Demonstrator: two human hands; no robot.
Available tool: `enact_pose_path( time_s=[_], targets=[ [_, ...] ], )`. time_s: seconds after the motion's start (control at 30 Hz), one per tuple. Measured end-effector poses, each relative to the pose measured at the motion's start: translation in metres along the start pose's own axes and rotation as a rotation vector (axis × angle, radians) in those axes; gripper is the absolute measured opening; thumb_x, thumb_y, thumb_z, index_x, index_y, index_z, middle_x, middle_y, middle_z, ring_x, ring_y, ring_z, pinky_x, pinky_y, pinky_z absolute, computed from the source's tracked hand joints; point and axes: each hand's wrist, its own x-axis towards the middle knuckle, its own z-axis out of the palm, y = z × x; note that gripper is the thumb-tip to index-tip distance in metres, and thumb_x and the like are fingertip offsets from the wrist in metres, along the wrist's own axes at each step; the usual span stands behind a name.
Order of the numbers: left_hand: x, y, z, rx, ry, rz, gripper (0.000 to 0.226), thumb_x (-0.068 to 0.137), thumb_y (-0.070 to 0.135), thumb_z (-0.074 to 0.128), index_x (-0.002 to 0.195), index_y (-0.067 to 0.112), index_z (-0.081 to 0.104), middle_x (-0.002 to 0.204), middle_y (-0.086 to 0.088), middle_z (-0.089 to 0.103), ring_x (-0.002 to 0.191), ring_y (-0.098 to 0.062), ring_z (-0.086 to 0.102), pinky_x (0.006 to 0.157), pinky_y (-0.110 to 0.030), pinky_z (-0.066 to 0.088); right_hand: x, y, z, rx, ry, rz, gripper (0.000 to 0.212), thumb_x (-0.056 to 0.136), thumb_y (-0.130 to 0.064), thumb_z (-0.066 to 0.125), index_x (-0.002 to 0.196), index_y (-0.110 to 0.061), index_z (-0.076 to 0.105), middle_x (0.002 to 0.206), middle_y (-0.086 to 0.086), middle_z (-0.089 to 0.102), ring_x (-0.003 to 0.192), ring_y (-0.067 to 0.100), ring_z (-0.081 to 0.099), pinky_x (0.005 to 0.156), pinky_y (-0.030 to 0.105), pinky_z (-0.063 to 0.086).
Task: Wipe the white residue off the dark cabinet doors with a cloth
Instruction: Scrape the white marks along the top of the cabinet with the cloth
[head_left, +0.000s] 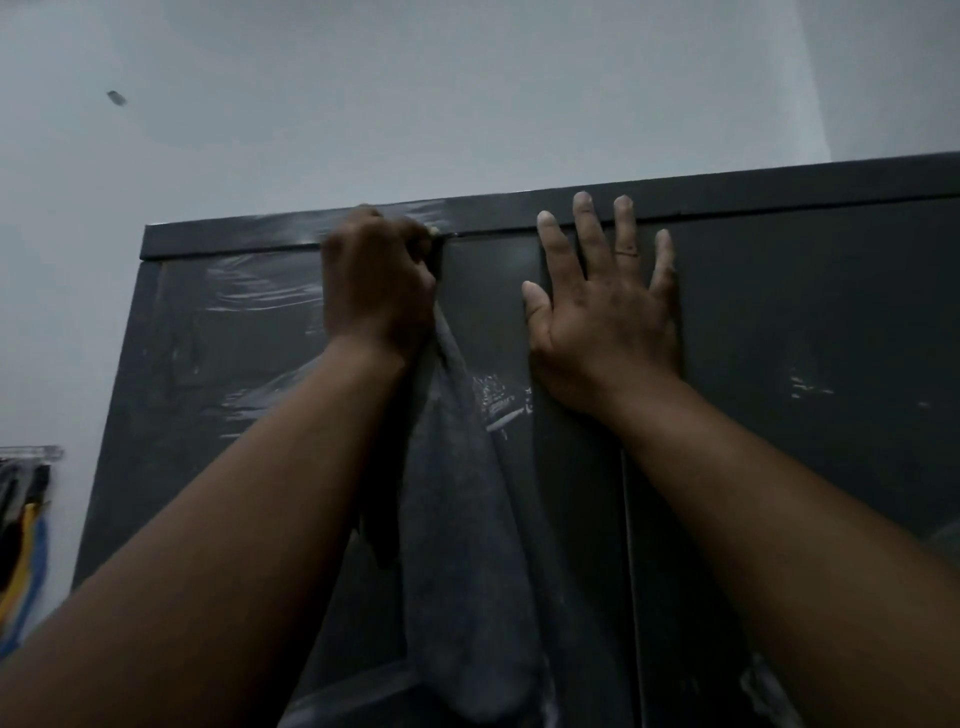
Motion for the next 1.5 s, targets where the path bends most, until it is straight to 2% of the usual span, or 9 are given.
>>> enact_pose_path(
  time_s=[0.1,0.3,0.4,0.5,0.7,0.9,1.17,1.37,1.5],
  targets=[
    [0.011,-0.003,0.004,0.005,0.063,-0.050,0.021,0.093,0.017,0.065,0.100,0.009,0.083,0.092,-0.023,0.068,0.083,-0.036,0.064,0.077,-0.031,0.040,0.008,0.000,-0.001,-0.005,0.001,0.000,0.066,0.104,-0.053,0.030,0.164,-0.030,0.014,0.173,0.002,0.001,0.159,0.030,-0.009,0.124,0.060,-0.006],
    [-0.001,-0.008,0.002,-0.068,-0.003,0.127,0.017,0.091,0.010,0.068,0.097,0.008,0.084,0.090,-0.018,0.070,0.081,-0.029,0.065,0.075,-0.026,0.041,0.011,-0.001,-0.002,-0.011,0.014,0.003,0.065,0.103,-0.054,0.032,0.163,-0.032,0.019,0.173,0.000,0.004,0.159,0.029,-0.006,0.124,0.060,-0.004],
    [0.015,-0.021,-0.002,-0.017,0.061,0.021,0.020,0.091,0.020,0.067,0.099,0.014,0.084,0.093,-0.019,0.072,0.087,-0.034,0.066,0.081,-0.031,0.041,0.011,0.000,-0.002,-0.020,0.025,0.009,0.064,0.103,-0.055,0.031,0.162,-0.033,0.019,0.173,0.000,0.004,0.159,0.028,-0.005,0.125,0.059,-0.003],
    [0.028,-0.020,-0.001,-0.063,0.078,-0.028,0.019,0.091,0.021,0.070,0.101,0.013,0.084,0.096,-0.019,0.074,0.090,-0.033,0.068,0.084,-0.029,0.042,0.010,-0.001,-0.003,-0.014,0.030,0.014,0.064,0.103,-0.054,0.032,0.162,-0.033,0.019,0.173,0.000,0.005,0.159,0.028,-0.005,0.125,0.059,-0.003],
    [0.013,-0.011,-0.001,-0.068,-0.052,0.190,0.017,0.085,0.008,0.070,0.091,0.013,0.085,0.086,-0.017,0.072,0.077,-0.030,0.067,0.077,-0.028,0.044,0.008,-0.002,-0.001,-0.015,0.044,0.017,0.063,0.103,-0.054,0.033,0.162,-0.034,0.020,0.173,-0.001,0.006,0.159,0.027,-0.004,0.125,0.058,-0.002],
    [0.040,-0.028,-0.005,-0.073,0.025,-0.013,0.019,0.087,0.018,0.067,0.087,0.007,0.083,0.090,-0.020,0.077,0.091,-0.030,0.072,0.089,-0.031,0.050,0.009,-0.002,0.001,-0.019,0.063,0.020,0.064,0.103,-0.054,0.032,0.162,-0.034,0.020,0.173,-0.001,0.007,0.159,0.027,-0.003,0.126,0.058,-0.001],
    [0.030,0.017,0.012,-0.149,-0.053,0.089,0.022,0.085,0.009,0.065,0.095,0.011,0.085,0.096,-0.018,0.077,0.092,-0.030,0.070,0.088,-0.028,0.048,0.006,-0.002,0.003,-0.028,0.075,0.025,0.064,0.103,-0.053,0.035,0.162,-0.034,0.021,0.173,0.000,0.008,0.159,0.026,-0.002,0.126,0.056,0.001],
    [0.046,0.010,0.006,-0.115,-0.033,-0.035,0.019,0.083,0.010,0.064,0.086,0.004,0.082,0.090,-0.022,0.076,0.092,-0.031,0.071,0.090,-0.033,0.051,0.001,0.002,0.001,-0.032,0.069,0.014,0.064,0.102,-0.056,0.033,0.162,-0.035,0.021,0.173,0.001,0.008,0.159,0.026,-0.002,0.126,0.055,0.002],
    [0.019,0.030,0.010,-0.103,-0.126,0.131,0.019,0.088,0.011,0.067,0.095,0.010,0.084,0.094,-0.020,0.075,0.085,-0.033,0.069,0.082,-0.035,0.053,0.002,0.002,0.003,-0.032,0.065,0.018,0.064,0.102,-0.057,0.032,0.162,-0.036,0.020,0.173,0.001,0.008,0.159,0.027,-0.002,0.126,0.055,0.001]
  ],
)
